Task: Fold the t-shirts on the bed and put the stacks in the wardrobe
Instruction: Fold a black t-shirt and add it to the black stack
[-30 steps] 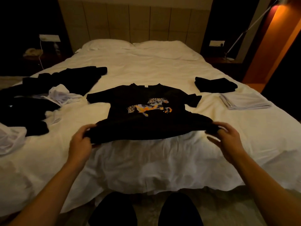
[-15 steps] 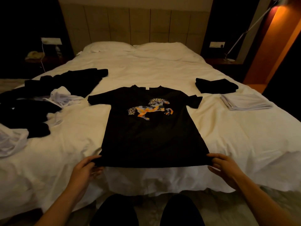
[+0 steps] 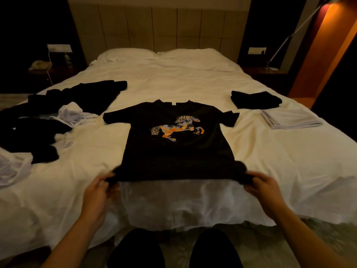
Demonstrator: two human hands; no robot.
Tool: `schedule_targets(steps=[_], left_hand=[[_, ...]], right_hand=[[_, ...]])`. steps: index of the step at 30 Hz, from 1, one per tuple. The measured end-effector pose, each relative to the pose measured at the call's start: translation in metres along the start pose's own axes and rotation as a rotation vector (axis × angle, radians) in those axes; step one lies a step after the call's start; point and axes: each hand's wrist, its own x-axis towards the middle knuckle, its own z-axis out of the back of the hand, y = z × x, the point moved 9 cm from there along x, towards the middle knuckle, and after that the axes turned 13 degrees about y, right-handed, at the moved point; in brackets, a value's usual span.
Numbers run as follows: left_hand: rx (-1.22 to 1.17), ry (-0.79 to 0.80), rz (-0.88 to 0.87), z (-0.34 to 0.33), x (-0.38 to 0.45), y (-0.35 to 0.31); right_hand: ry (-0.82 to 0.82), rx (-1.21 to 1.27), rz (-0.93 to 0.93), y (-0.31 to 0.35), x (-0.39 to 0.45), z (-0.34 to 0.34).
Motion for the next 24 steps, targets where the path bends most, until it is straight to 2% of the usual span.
schedule_targets(steps=[3, 6, 9, 13, 17, 21, 24], left_hand=[[0.158, 0.045, 0.349, 0.019, -0.008, 0.061], [0.3, 0.028, 0.438, 0.037, -0.015, 0.069], [0.473, 0.033, 0.341, 0.03, -0.006, 0.044], [0.577, 0.053, 0.16, -0.009, 0.025, 0.001], [0.783, 0.07, 0.002, -0.036, 0.069, -0.039], [1.119, 0.107, -0.066, -0.046, 0.126, -0.068], [1.179, 0.108, -0.074, -0.034, 0.183, -0.083]], right_hand=[[0.127, -0.208, -0.162, -0.04, -0.001, -0.001], [0.231, -0.379, -0.258, -0.049, 0.007, -0.002], [0.257, -0.641, -0.306, -0.039, 0.021, -0.005], [0.152, -0.878, -0.191, 0.009, 0.049, -0.017], [0.156, -1.003, -0.103, 0.048, 0.085, -0.05], [0.186, -1.16, -0.039, 0.074, 0.137, -0.092], [0.181, -1.248, 0.033, 0.091, 0.185, -0.13]])
